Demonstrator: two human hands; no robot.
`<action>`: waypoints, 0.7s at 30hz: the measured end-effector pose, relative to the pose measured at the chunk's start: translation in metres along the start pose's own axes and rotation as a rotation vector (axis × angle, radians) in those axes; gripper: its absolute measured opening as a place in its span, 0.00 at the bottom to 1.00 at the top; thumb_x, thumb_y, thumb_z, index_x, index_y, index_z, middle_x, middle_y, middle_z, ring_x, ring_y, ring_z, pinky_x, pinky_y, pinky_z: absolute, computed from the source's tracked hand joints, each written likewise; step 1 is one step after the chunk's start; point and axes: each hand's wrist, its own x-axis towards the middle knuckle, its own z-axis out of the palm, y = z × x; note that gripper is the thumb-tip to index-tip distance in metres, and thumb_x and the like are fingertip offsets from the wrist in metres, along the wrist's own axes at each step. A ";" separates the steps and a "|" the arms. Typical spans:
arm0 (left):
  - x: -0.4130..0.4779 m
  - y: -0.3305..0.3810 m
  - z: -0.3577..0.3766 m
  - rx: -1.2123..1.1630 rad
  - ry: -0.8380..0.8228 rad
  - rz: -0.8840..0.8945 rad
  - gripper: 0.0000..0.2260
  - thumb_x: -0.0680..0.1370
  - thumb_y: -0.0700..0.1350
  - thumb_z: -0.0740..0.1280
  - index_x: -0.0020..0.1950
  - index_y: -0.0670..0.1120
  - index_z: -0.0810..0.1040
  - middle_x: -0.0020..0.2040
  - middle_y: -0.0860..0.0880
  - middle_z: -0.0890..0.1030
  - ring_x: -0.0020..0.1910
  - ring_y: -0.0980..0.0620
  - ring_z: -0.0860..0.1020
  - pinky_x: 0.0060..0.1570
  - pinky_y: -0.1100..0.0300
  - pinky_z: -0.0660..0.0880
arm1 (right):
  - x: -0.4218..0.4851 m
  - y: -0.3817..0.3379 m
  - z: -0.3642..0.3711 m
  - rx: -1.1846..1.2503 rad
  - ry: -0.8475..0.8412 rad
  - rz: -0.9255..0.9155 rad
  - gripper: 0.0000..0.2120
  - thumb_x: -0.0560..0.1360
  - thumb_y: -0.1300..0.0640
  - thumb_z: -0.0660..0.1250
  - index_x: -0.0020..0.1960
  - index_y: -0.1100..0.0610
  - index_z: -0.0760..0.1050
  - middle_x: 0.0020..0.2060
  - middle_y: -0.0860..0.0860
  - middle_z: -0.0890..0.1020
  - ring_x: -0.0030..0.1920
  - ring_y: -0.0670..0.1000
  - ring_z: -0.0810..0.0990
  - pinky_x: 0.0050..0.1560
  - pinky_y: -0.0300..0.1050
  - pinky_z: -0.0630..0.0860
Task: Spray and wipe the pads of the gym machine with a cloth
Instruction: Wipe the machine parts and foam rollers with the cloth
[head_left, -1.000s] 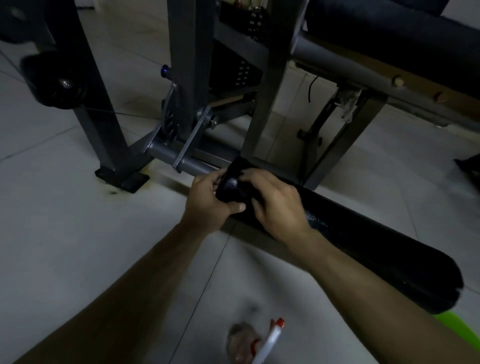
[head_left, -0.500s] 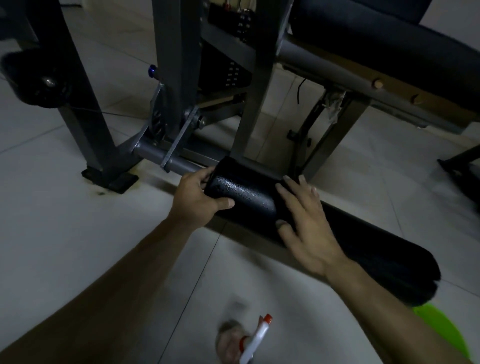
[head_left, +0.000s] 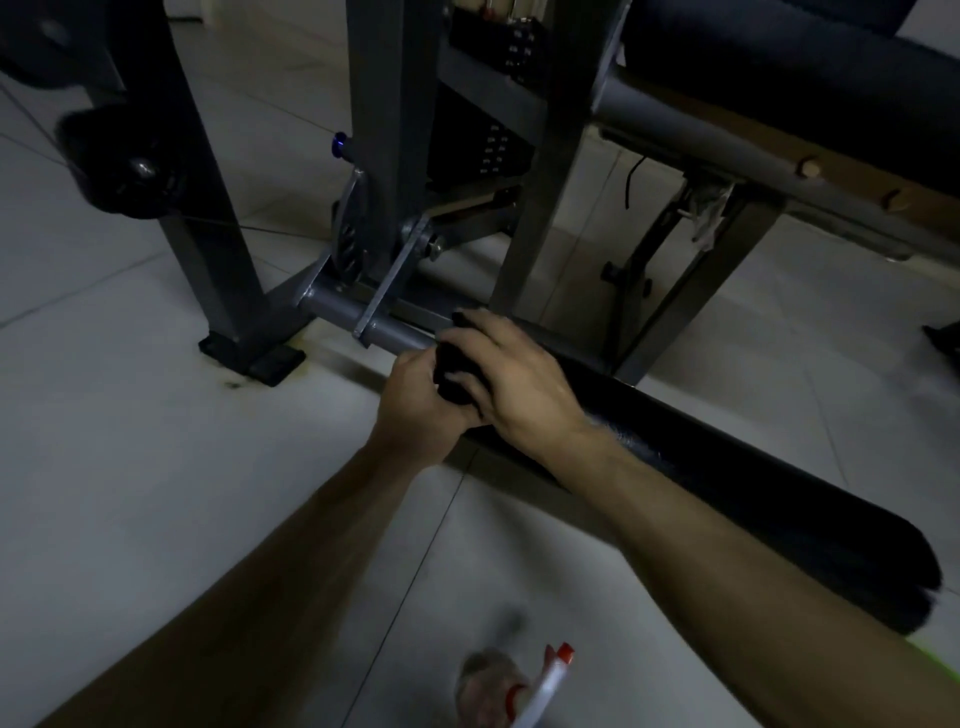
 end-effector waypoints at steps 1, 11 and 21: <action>-0.001 -0.003 0.001 -0.035 -0.004 0.002 0.23 0.68 0.37 0.77 0.61 0.44 0.76 0.54 0.47 0.82 0.58 0.51 0.82 0.57 0.47 0.82 | 0.012 -0.007 0.006 -0.005 -0.005 -0.009 0.19 0.79 0.58 0.71 0.69 0.56 0.77 0.69 0.58 0.76 0.70 0.61 0.74 0.71 0.57 0.71; -0.006 0.034 0.032 0.693 0.002 0.248 0.46 0.72 0.57 0.75 0.83 0.47 0.55 0.84 0.46 0.51 0.83 0.44 0.47 0.79 0.43 0.47 | -0.070 0.024 -0.020 -0.031 0.121 0.041 0.18 0.77 0.59 0.64 0.65 0.59 0.81 0.68 0.58 0.78 0.71 0.58 0.75 0.71 0.57 0.73; -0.037 0.053 0.135 0.947 -0.235 0.533 0.46 0.64 0.55 0.81 0.77 0.43 0.68 0.78 0.41 0.67 0.79 0.39 0.60 0.78 0.39 0.55 | -0.221 0.086 -0.078 -0.168 0.192 0.212 0.15 0.80 0.63 0.66 0.66 0.60 0.80 0.69 0.60 0.77 0.72 0.60 0.75 0.70 0.62 0.74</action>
